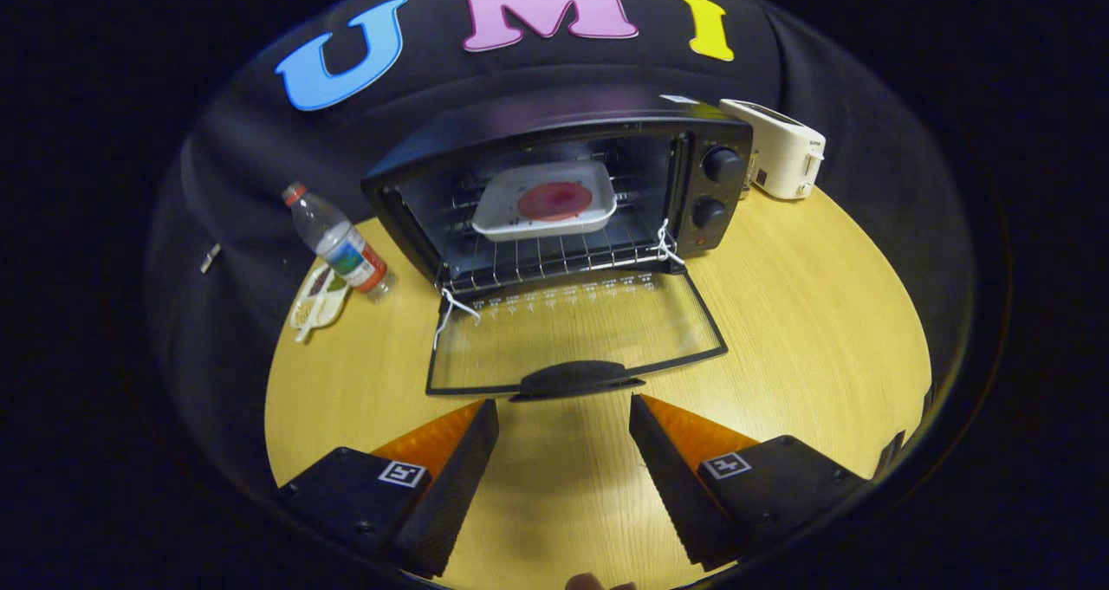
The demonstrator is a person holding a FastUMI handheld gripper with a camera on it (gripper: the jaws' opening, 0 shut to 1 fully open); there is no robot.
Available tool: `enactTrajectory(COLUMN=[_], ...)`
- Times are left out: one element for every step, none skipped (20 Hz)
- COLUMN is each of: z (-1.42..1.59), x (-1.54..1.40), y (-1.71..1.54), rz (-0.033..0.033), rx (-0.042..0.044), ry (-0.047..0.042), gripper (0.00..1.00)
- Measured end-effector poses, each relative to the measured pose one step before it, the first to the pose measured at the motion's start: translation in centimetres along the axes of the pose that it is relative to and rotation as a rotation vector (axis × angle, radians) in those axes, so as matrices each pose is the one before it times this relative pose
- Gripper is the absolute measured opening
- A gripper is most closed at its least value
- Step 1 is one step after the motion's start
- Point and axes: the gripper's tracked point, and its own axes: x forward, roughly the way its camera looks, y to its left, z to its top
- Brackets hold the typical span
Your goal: Open the toaster oven, put the food inside, and close the toaster oven door.
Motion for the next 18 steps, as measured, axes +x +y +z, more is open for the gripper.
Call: enactTrajectory(z=[-0.799, -0.851, -0.601, -0.247, -0.107, 0.097, -0.016, -0.033, -0.056, 0.134, 0.218, 0.213, -0.032, 0.016, -0.008, 0.07, -0.048, 0.039], x=[0.565, 0.677, 0.887, 0.86, 0.614, 0.633, 0.503, 0.409, 0.442, 0.36, 0.402, 0.353, 0.345, 0.32, -0.24, -0.07, -0.018, -0.04], y=[-0.244, -0.163, 0.03, 0.003, 0.028, 0.027, -0.126, 0.001, -0.073, -0.085, -0.203, -0.049, -0.032, 0.178, 0.125, -0.043, -0.046, 0.015], rz=[-0.01296, -0.01171, -0.00719, -0.00655, -0.00546, -0.00572, -0.00797, -0.00342, -0.0062, -0.00645, -0.00639, -0.0037, -0.00299, 0.01075, -0.00171, -0.00083, -0.00091, -0.0028], rx=[-0.02931, -0.01936, -0.01659, -0.01505, -0.00878, -0.01161, -0.00657, 0.00191, 0.00754, 0.00924, 0.00652, 0.00705, 0.00757, 0.01292, 0.0028, -0.00502, -0.00418, -0.00172], ry=[0.02393, 0.02705, 0.01705, 0.01138, 0.00618, -0.00138, 0.00057, 0.00541, 0.00579, -0.00093, -0.00239, -0.00149, 0.00665, 0.00774, 0.00157, -0.00441, -0.00035, -0.00324], gripper=[0.99, 0.99, 0.99, 0.99, 0.99, 0.99, 0.99, 0.99, 0.99, 1.0, 1.0, 1.0, 1.0, 1.0, 0.99, 0.99, 0.99, 0.99])
